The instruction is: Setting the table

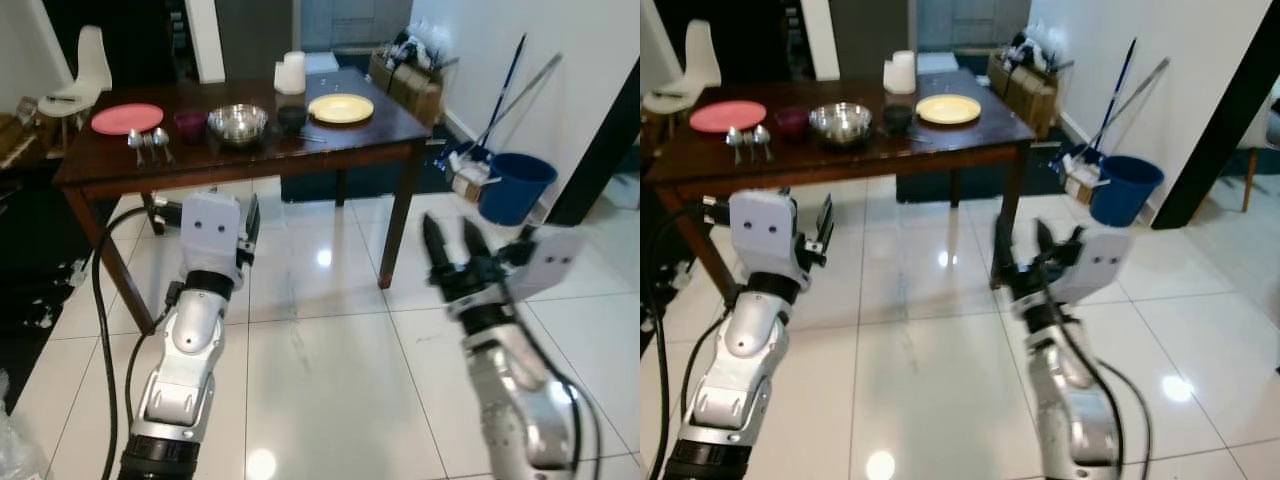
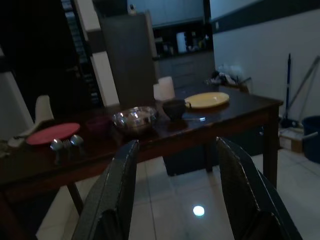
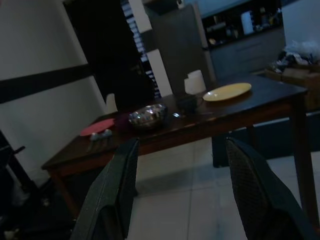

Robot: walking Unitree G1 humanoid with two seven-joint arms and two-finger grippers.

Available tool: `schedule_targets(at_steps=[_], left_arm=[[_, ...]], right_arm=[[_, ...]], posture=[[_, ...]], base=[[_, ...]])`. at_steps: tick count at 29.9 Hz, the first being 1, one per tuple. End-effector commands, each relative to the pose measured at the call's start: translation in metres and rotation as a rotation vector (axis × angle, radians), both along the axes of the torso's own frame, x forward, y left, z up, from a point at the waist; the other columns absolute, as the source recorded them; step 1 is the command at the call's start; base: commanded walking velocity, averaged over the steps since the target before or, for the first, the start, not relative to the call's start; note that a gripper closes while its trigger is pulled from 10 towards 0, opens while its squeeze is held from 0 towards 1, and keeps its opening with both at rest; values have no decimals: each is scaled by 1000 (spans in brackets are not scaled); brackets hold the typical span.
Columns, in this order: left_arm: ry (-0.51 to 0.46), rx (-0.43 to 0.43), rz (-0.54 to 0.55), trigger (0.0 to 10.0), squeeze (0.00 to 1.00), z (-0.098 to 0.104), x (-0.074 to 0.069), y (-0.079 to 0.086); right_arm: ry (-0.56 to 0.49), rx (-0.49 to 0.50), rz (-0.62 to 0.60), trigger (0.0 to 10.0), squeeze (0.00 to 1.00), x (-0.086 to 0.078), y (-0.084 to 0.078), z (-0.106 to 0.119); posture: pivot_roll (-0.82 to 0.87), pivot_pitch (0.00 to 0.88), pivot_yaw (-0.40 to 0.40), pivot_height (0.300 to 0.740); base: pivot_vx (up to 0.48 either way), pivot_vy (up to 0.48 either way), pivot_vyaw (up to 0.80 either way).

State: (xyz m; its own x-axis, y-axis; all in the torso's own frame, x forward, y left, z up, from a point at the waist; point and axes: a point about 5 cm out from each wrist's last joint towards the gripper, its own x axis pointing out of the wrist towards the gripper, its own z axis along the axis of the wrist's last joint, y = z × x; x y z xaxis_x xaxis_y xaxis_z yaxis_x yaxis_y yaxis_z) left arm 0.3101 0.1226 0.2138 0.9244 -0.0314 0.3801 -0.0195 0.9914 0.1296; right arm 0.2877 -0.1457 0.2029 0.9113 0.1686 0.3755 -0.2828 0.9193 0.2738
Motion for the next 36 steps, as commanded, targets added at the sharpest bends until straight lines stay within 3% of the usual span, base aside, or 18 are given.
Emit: schedule_targets(at_steps=[1, 20, 36], left_arm=[[22, 15, 0, 10000, 0, -3, -1, -2], [53, 33, -52, 10000, 0, -7, -5, -16], [65, 28, -69, 10000, 0, -8, -5, -20]], right_arm=[[9, 0, -13, 10000, 0, -1, -5, 2], [92, 8, -58, 10000, 0, -2, -18, -11], [115, 1, -65, 10000, 0, -2, -20, -16]], posture=[[-89, 0, 93, 740], [-89, 0, 100, 740], [-95, 0, 104, 740]], base=[[472, 0, 0], [474, 0, 0], [469, 0, 0]])
